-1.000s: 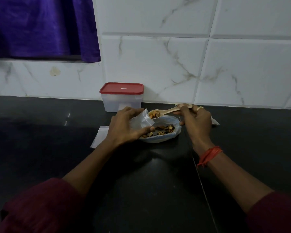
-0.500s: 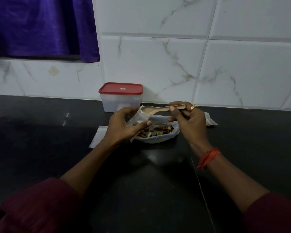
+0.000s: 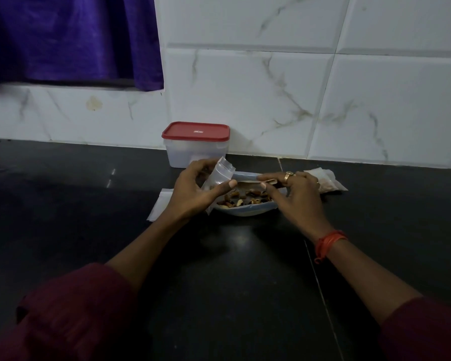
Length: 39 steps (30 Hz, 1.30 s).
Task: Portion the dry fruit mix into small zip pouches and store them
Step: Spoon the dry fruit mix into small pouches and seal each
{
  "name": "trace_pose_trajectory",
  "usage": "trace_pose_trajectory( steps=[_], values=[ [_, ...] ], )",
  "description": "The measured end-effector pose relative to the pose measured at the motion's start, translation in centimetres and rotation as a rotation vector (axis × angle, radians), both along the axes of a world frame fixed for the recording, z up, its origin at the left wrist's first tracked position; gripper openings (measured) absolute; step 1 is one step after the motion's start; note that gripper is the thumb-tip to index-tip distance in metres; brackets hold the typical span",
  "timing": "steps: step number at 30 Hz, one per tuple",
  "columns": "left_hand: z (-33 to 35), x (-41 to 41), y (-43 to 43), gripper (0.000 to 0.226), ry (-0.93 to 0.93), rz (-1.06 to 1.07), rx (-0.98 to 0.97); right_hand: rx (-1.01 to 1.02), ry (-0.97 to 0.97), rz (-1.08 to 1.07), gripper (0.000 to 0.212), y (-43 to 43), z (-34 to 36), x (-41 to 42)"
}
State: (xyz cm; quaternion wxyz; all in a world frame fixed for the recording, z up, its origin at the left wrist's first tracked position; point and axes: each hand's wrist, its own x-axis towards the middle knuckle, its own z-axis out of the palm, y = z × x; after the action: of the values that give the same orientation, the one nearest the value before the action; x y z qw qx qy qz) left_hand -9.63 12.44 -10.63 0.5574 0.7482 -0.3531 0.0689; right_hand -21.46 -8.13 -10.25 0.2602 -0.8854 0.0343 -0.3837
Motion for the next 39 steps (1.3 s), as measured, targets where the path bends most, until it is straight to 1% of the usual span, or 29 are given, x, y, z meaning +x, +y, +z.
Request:
trace_pose_trajectory(
  steps=[3,5,7,10,12,15,18,23,25,28,30,35,37,39],
  values=[
    [0.1,-0.1,0.1,0.066,0.01,-0.001,0.015,-0.03,0.11,0.041,0.017,0.1,0.2,-0.1],
    [0.2,-0.3,0.1,0.067,0.033,0.001,0.009,-0.006,0.127,0.07,0.015,-0.1,0.4,-0.1],
    [0.4,-0.3,0.0,0.063,0.056,0.0,0.003,0.016,0.104,0.058,0.015,-0.2,0.6,-0.2],
    [0.5,0.0,-0.2,0.057,0.081,0.01,-0.007,0.086,0.027,0.007,0.026,-0.5,0.7,-0.4],
    [0.3,0.1,-0.2,0.061,0.081,0.005,0.005,0.104,-0.002,-0.04,0.031,-0.7,0.6,-0.3],
    [0.3,0.3,0.0,0.07,0.077,-0.037,0.059,0.115,0.009,-0.075,0.039,-0.7,0.4,-0.2],
    [0.8,0.9,0.4,0.072,0.041,-0.052,0.106,0.131,0.023,-0.092,0.042,-0.2,0.3,-0.1],
    [1.2,1.3,1.0,0.077,-0.02,-0.048,0.116,0.143,0.056,-0.091,0.049,1.0,-0.1,0.0],
    [1.1,1.2,1.1,0.08,-0.039,-0.033,0.127,0.122,0.055,-0.078,0.045,1.4,0.0,0.0],
    [1.0,1.3,1.1,0.084,-0.053,-0.022,0.126,0.007,0.042,-0.061,0.03,1.6,0.4,-0.3],
    [0.9,1.3,1.2,0.086,-0.038,-0.028,0.095,-0.048,0.009,-0.061,0.032,1.8,0.6,-0.4],
    [1.3,1.4,1.8,0.08,-0.033,-0.049,0.119,0.028,-0.053,-0.027,0.04,2.1,0.5,0.0],
    [1.3,1.5,1.8,0.077,-0.008,-0.056,0.12,0.091,-0.047,-0.035,0.036,2.5,0.6,0.1],
    [1.2,1.7,1.8,0.075,0.009,-0.064,0.137,0.182,-0.004,-0.07,0.026,2.6,0.6,0.1]
  ],
)
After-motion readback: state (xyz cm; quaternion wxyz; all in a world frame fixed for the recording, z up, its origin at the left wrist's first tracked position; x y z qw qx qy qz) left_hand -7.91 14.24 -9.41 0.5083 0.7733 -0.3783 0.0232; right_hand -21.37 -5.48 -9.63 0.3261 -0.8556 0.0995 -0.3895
